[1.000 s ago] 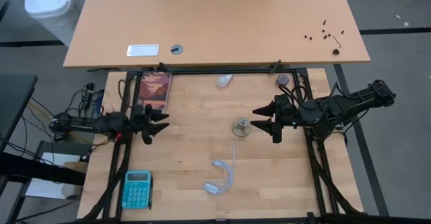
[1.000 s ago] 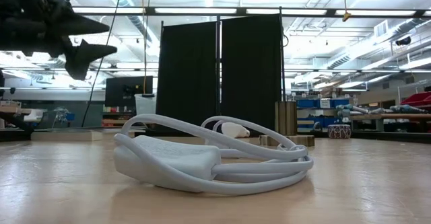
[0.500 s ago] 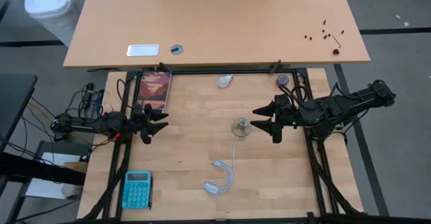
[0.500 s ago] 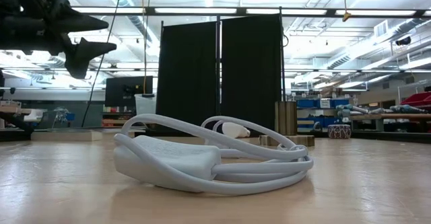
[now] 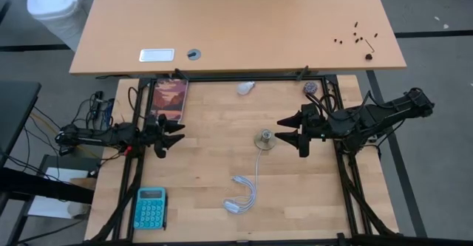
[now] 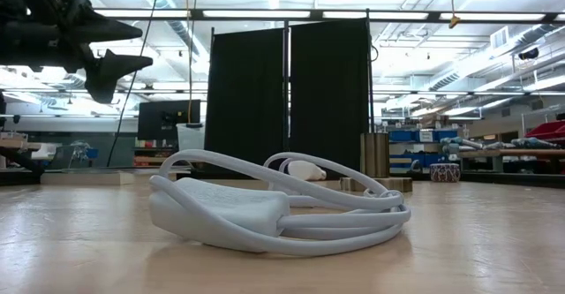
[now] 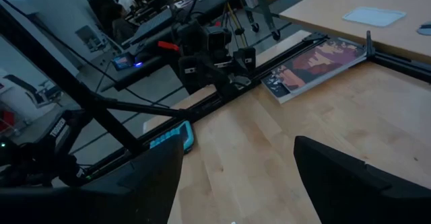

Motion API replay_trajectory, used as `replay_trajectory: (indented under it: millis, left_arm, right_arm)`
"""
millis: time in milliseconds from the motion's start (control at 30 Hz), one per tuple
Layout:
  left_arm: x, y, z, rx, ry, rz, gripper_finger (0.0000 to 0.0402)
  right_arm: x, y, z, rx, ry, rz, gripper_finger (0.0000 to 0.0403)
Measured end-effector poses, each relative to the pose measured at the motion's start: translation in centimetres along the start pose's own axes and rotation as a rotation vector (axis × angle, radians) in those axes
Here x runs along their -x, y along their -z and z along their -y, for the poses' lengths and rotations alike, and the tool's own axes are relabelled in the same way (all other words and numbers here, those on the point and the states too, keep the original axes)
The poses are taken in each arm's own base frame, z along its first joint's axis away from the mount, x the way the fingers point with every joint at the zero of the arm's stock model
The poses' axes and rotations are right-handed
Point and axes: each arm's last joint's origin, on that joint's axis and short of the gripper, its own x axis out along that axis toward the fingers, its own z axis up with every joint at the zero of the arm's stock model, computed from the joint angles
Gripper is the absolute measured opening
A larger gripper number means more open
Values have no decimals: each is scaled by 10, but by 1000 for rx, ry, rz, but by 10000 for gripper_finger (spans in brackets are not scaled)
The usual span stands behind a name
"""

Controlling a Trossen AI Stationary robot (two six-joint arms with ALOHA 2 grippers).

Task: Screw lightbulb
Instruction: Return to Home Position

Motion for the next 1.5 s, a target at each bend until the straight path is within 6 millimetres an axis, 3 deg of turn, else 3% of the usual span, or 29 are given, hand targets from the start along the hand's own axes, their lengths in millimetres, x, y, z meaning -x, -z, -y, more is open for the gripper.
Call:
replay_trajectory:
  millis: [200, 500, 733, 967, 1100, 1333, 1500]
  left_arm:
    - [0, 0, 0, 0, 0, -1, 241]
    - [0, 0, 0, 0, 0, -1, 241]
    - [0, 0, 0, 0, 0, -1, 241]
    - [0, 0, 0, 0, 0, -1, 241]
    - [0, 0, 0, 0, 0, -1, 241]
    - [0, 0, 0, 0, 0, -1, 241]
    - [0, 0, 0, 0, 0, -1, 241]
  right_arm:
    - [-2, 3, 2, 1, 4, -2, 292]
    - [-15, 34, 16, 12, 9, -48, 291]
    - [-22, 50, 23, 25, -57, 38, 292]
    - [1, 56, 39, 288, -179, 350, 292]
    - [20, 61, 54, 278, -226, 507, 292]
    - [38, 73, 73, 142, -283, 565, 292]
    - [41, 83, 80, 259, -282, 574, 292]
